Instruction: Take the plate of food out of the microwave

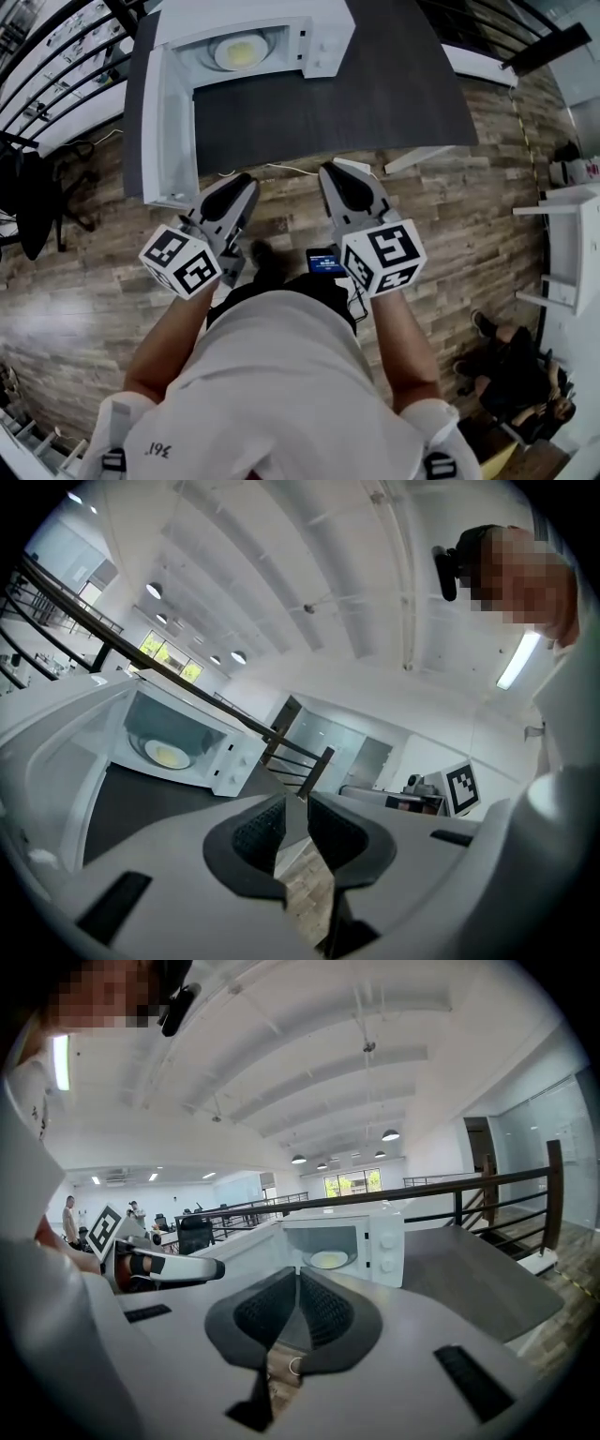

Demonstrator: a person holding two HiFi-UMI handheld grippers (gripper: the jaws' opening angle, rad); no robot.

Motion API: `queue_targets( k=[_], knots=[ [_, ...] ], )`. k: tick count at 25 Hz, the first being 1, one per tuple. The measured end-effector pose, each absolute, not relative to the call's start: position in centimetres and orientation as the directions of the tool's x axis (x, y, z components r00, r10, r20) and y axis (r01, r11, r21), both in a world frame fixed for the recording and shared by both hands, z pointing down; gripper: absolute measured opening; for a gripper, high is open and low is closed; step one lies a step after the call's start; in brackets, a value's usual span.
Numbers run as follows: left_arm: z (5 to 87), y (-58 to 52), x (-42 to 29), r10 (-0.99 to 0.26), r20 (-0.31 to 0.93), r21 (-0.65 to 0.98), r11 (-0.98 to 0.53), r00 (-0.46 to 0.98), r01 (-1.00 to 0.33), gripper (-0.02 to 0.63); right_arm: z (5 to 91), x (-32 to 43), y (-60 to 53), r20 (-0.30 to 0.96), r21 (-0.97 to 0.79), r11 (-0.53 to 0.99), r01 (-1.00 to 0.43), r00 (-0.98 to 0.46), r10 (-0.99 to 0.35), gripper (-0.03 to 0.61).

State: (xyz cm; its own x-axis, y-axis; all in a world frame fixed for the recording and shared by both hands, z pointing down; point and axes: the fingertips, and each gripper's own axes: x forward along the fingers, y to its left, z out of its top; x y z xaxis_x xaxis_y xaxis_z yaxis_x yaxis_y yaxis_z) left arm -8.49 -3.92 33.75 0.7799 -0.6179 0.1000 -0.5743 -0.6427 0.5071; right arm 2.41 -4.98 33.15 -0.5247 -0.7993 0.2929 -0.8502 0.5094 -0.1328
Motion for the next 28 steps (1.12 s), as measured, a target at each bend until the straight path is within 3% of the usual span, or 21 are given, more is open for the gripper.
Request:
queue_targets(
  k=[11,28],
  knots=[
    [36.0,-8.7,-8.7,-0.610,0.136,0.541,-0.614,0.781,-0.574,0.063,35.1,1.8,-11.0,0.333,-0.180,0.497,-0.849,-0.528,-0.781,0.015],
    [39.6,-20.8,-4.8,-0.808,0.200,0.555,-0.373,0.554,-0.744,0.063,39.1,6.2,-25.6,0.398,-0.208,0.647,-0.734,-0.667,-0.629,0.015]
  ],
)
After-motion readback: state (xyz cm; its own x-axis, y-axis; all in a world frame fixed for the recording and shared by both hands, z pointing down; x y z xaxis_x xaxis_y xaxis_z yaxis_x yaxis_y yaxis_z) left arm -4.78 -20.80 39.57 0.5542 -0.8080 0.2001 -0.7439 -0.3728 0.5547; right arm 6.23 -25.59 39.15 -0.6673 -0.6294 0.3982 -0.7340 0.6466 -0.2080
